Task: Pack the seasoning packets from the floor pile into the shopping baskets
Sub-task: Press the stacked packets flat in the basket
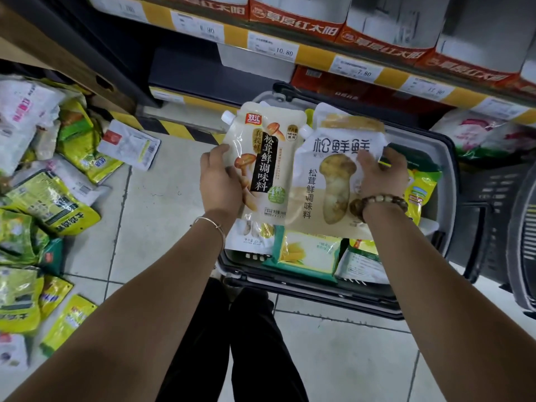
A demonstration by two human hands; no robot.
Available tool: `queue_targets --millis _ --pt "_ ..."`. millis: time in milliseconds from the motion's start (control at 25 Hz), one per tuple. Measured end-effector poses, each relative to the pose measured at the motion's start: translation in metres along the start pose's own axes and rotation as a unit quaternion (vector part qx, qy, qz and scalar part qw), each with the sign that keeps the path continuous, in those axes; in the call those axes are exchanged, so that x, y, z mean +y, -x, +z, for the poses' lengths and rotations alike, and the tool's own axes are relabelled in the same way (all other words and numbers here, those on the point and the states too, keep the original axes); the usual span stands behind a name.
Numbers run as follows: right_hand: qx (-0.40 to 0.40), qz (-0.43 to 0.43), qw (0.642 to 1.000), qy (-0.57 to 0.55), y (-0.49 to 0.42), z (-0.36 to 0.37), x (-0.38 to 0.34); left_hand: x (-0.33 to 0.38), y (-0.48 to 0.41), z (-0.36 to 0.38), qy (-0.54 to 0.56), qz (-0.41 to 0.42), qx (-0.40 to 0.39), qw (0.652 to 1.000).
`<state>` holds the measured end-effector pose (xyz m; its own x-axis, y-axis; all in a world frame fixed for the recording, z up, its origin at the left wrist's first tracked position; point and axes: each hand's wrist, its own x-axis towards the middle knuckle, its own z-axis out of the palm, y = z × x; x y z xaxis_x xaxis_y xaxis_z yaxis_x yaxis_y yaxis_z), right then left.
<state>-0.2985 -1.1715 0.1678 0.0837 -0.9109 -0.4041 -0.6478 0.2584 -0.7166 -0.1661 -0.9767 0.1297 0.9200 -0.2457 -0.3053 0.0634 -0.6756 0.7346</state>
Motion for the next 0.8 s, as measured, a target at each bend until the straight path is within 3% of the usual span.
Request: queue_targets --millis 160,280,360,520,680,800 --pt "-0.038 -0.015 0.998 0.042 0.0 0.016 -0.004 0.006 -0.001 0.005 -0.126 0.046 -0.017 0.991" --pt "-0.036 -0.107 0.979 0.171 0.014 0.02 0.003 0.012 0.018 0.005 -0.185 0.109 -0.026 0.976" --pt "-0.081 -0.171 0.951 0.244 0.03 0.018 0.012 0.016 0.033 0.008 -0.189 0.154 -0.093 0.965" --pt "-0.198 -0.235 0.844 0.44 0.051 0.013 0.039 0.012 0.044 0.026 -0.242 0.103 -0.233 0.936" --pt "-0.187 -0.265 0.785 0.527 0.048 0.027 0.04 -0.002 0.039 0.031 -0.353 0.134 -0.24 0.894" --pt "-0.2 -0.271 0.765 0.549 0.048 0.032 0.034 -0.005 0.034 0.029 -0.368 0.138 -0.246 0.886"
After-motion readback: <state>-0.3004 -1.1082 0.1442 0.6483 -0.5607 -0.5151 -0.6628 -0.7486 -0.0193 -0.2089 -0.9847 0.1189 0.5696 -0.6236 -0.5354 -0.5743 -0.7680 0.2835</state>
